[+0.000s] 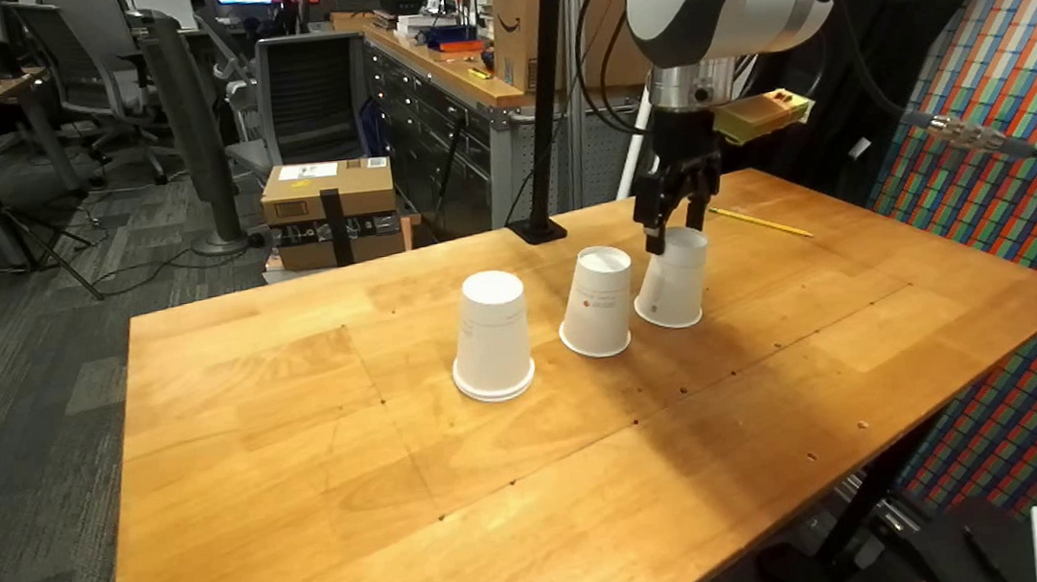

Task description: Stack all the cups together

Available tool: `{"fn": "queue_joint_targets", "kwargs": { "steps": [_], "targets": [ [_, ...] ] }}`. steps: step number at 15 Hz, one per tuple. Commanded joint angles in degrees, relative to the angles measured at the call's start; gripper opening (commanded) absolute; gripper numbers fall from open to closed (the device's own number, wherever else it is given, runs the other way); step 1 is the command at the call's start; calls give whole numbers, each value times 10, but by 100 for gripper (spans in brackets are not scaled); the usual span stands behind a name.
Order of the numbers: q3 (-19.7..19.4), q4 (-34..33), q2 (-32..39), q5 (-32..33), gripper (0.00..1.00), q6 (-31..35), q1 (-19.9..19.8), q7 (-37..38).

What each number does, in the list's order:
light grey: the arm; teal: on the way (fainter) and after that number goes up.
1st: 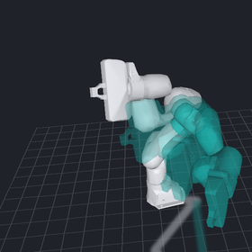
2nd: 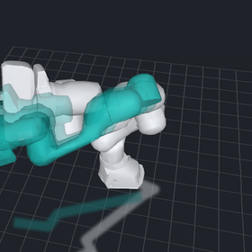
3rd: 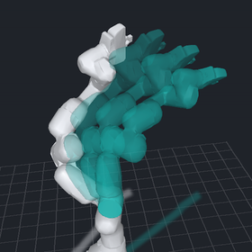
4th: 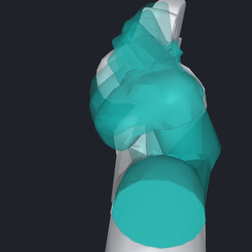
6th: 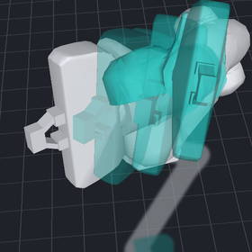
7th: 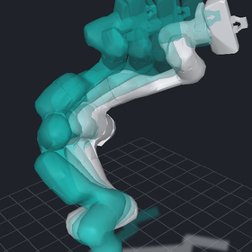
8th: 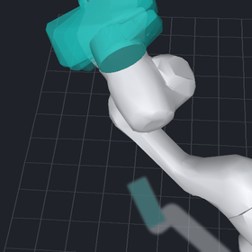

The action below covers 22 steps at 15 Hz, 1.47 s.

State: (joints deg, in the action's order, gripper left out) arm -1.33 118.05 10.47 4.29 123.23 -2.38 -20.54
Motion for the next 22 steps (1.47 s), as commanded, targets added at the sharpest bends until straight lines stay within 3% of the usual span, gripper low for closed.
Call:
{"fn": "queue_joint_targets", "kwargs": {
  "steps": [1, 4, 5, 6, 10, 22],
  "targets": [
    [0, 22, -28, 16, 100, -17, 2, 34],
    [1, 31, -33, 13, 100, -23, 3, 49],
    [2, 33, -34, 10, 75, -25, 3, 53],
    [2, 36, -35, 9, 72, -25, 4, 55],
    [5, 42, -38, 7, 40, -23, 6, 58],
    [15, 40, -70, 16, 38, -40, 19, 81]
  ]
}}
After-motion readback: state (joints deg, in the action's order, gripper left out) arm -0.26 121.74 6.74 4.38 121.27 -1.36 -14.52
